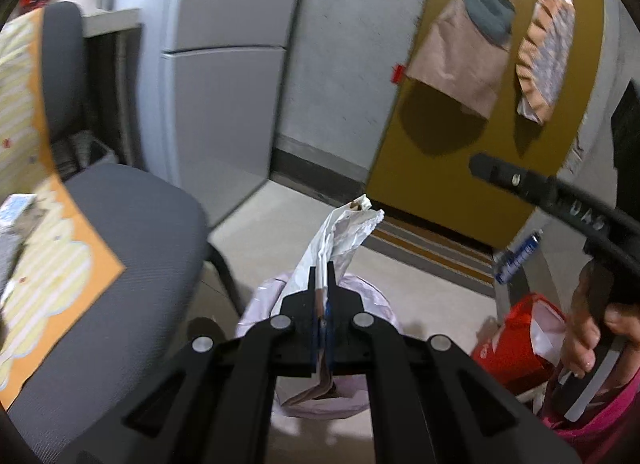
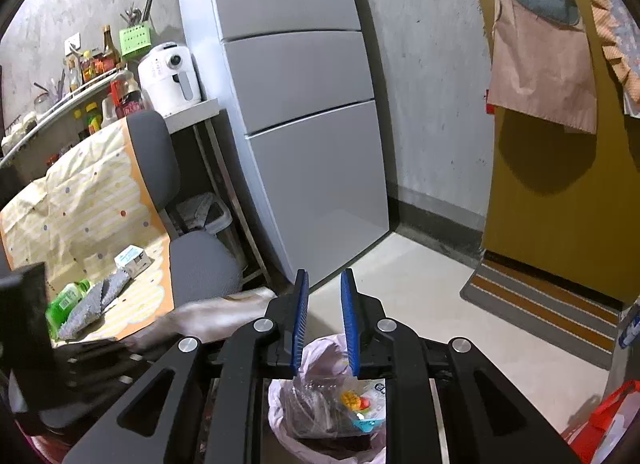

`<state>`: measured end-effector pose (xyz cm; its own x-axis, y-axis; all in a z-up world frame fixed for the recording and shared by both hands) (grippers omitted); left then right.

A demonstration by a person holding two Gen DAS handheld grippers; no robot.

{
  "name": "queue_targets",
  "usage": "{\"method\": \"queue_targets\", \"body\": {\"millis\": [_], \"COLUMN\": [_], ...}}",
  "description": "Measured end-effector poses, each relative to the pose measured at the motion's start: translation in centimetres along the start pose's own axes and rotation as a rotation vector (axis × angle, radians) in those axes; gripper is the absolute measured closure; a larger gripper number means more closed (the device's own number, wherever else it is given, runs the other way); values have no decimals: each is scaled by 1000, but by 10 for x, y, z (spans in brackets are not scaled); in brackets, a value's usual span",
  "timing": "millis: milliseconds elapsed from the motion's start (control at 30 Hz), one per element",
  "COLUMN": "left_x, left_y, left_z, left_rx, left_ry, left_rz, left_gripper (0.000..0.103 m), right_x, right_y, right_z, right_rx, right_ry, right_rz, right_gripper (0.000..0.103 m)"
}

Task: Collect trash
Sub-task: 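Carry the paper bag and wrapper to the bin and release both, then move both tools back toward the chair cushion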

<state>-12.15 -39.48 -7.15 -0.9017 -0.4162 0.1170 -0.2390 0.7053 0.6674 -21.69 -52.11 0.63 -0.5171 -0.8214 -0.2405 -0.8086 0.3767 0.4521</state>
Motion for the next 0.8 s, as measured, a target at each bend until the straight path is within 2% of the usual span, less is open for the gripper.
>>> {"method": "queue_targets", "body": {"millis": [167, 233, 267, 300, 467, 667, 800], "left_x": [14, 18, 17, 16, -2, -52, -83], "left_y": [-29, -39, -41, -42, -33, 9, 40], "left_z": [-1, 0, 0, 0, 3, 12, 24], "left_rx": [-68, -93, -94, -87, -74, -27, 1], "left_ry": [-15, -19, -20, -17, -2, 43, 95], "left_rz": [44, 47, 41, 32, -6, -149, -207], "left_gripper": [101, 86, 65, 52, 51, 51, 51], "right_x": [19, 25, 27, 28, 23, -5, -31], "right_y": [-5, -7, -8, -8, -13, -17, -22], "right_z": [2, 4, 4, 5, 7, 6, 7], "right_rx": [-7, -12, -15, -17, -28, -42, -65], "right_ry": [-39, -51, -53, -54, -53, -22, 10], "right_rz": [14, 20, 22, 24, 12, -33, -71], "right_gripper": [84, 84, 84, 84, 84, 84, 83]}}
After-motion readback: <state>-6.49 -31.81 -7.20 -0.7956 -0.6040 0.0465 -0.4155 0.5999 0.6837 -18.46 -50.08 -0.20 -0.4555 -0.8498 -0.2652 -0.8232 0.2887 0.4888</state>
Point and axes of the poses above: each gripper's, at about its wrist camera, not at the fingertips, and y roughly against the way its jaws point, x to its right, z to its underside, the point moved 6 cm from there along -y, roughly the way its jaws point, and after that the axes turned 7 degrees about -z, right-handed, at the moved point
